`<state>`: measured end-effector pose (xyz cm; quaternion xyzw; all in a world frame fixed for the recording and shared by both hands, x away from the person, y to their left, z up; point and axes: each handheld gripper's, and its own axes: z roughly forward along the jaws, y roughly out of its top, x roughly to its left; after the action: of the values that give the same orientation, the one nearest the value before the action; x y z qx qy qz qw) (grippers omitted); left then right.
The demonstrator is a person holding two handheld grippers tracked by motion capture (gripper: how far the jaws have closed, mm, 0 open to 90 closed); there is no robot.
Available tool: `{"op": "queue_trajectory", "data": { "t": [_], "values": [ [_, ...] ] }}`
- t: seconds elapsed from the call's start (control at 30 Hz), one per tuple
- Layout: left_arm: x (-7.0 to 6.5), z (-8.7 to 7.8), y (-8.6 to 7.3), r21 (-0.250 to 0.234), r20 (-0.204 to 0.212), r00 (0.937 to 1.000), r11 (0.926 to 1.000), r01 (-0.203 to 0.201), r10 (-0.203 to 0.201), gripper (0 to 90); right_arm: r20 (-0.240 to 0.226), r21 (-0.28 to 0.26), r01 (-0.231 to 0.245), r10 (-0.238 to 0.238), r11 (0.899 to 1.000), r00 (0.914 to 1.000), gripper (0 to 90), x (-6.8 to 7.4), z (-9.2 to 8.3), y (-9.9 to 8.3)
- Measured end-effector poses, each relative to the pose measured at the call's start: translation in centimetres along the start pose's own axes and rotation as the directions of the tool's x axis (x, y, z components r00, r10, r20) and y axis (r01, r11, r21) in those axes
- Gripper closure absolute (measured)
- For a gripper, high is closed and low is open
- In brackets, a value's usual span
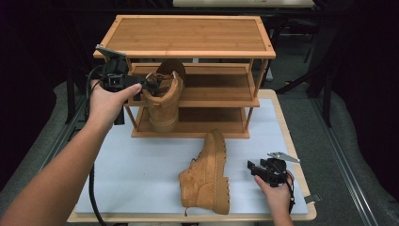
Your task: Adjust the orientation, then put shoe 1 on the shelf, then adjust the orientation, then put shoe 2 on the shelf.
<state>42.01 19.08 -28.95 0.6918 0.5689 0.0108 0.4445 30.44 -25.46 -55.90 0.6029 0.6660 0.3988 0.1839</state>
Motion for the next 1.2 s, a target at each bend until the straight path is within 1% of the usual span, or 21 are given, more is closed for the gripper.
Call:
{"op": "queue_trajectory", "data": {
  "t": [0.1,0.17,0.27,0.33,0.37,0.4,0.47,0.5,0.53,0.7,0.73,0.77,0.83,0.87,0.9,0.97,1.0,1.03,1.1,1.17,1.2],
  "values": [
    [-0.1,-1.4,-0.1,-0.006,0.036,0.9992,0.9998,-0.017,0.017,47.2,0.016,0.003,0.016,-0.016,1.0,0.9998,40.8,0.2,-0.1,0.1],
    [0.0,-2.4,-0.4,-0.017,0.057,0.998,0.9994,-0.029,0.03,47.9,-0.004,-0.001,0.026,-0.026,1.0,0.9997,41.4,0.2,-0.2,0.2],
    [0.3,-3.6,-1.4,-0.03,0.059,0.996,0.9974,-0.066,0.068,48.9,0.02,0.002,0.054,-0.054,0.999,0.9983,43.6,0.6,-0.3,0.3],
    [0.7,-4.2,-2.5,-0.025,0.05,0.9941,0.9952,-0.095,0.096,49.5,0.04,-0.012,0.072,-0.071,0.997,0.9967,46.5,0.9,-0.3,0.3],
    [1.1,-4.4,-3.5,-0.029,0.046,0.9913,0.9921,-0.122,0.123,49.5,0.023,0.008,0.092,-0.092,0.996,0.9955,48.0,0.9,-0.5,0.4],
    [1.5,-4.6,-4.2,-0.03,0.046,0.99,0.9908,-0.132,0.133,49.6,0.057,0.001,0.108,-0.108,0.994,0.9925,50.0,1.2,-0.6,0.5],
    [2.2,-4.7,-5.8,-0.046,0.034,0.9853,0.9851,-0.166,0.167,50.0,0.016,0.002,0.127,-0.127,0.992,0.9918,54.5,1.4,-0.8,0.6],
    [2.5,-4.7,-6.3,-0.046,0.027,0.9833,0.9828,-0.179,0.18,49.9,0.041,-0.004,0.136,-0.135,0.991,0.99,56.4,1.6,-0.8,0.7],
    [3.2,-4.6,-7.1,-0.055,0.013,0.9812,0.9799,-0.192,0.193,49.9,0.039,0.001,0.142,-0.142,0.99,0.9892,57.6,1.7,-0.8,0.7],
    [6.6,-3.3,-10.7,-0.087,0.013,0.9849,0.9815,-0.171,0.173,49.9,0.011,-0.005,0.145,-0.145,0.989,0.9894,64.7,1.8,-1.0,1.0],
    [6.6,-3.3,-10.7,-0.087,0.013,0.9849,0.9815,-0.171,0.173,49.9,0.011,-0.005,0.145,-0.145,0.989,0.9894,64.7,1.8,-1.0,1.0],
    [7.9,-2.5,-11.9,-0.078,0.014,0.99,0.9872,-0.139,0.141,49.9,-0.007,-0.005,0.141,-0.141,0.99,0.99,66.9,1.9,-1.1,1.3],
    [9.3,-1.6,-13.0,-0.073,0.001,0.991,0.9883,-0.134,0.134,49.9,0.028,-0.014,0.146,-0.145,0.989,0.989,66.6,2.0,-1.3,1.5],
    [9.9,-1.2,-13.5,-0.068,-0.012,0.9902,0.9879,-0.14,0.139,49.9,0.022,-0.011,0.146,-0.146,0.989,0.989,66.5,2.0,-1.3,1.5],
    [10.4,-0.8,-13.9,-0.067,-0.028,0.9893,0.9872,-0.145,0.143,50.0,0.001,0.006,0.128,-0.128,0.992,0.9917,65.3,2.1,-1.2,1.5],
    [11.1,-0.3,-14.5,-0.048,-0.049,0.9883,0.988,-0.147,0.145,50.0,0.0,0.026,0.12,-0.12,0.992,0.9927,64.6,2.2,-1.2,1.5],
    [11.4,0.0,-14.7,-0.045,-0.063,0.9872,0.9877,-0.149,0.146,50.1,-0.012,0.029,0.13,-0.13,0.991,0.9914,64.4,2.3,-1.2,1.5],
    [11.7,0.3,-15.0,-0.042,-0.071,0.9865,0.9877,-0.151,0.148,50.2,0.04,0.021,0.156,-0.156,0.988,0.9869,64.4,2.6,-1.3,1.4],
    [12.1,1.0,-15.6,-0.034,-0.076,0.9872,0.9892,-0.143,0.14,49.9,0.065,0.021,0.192,-0.193,0.981,0.979,64.7,3.1,-1.5,1.6],
    [12.4,1.4,-16.0,-0.039,-0.072,0.989,0.9904,-0.133,0.13,49.5,0.039,0.029,0.196,-0.197,0.98,0.9795,63.3,3.5,-1.8,1.9],
    [12.5,1.7,-16.2,-0.043,-0.058,0.9908,0.9912,-0.125,0.123,48.6,0.044,0.029,0.216,-0.217,0.976,0.9752,61.5,3.8,-2.0,2.1]
  ]
}}
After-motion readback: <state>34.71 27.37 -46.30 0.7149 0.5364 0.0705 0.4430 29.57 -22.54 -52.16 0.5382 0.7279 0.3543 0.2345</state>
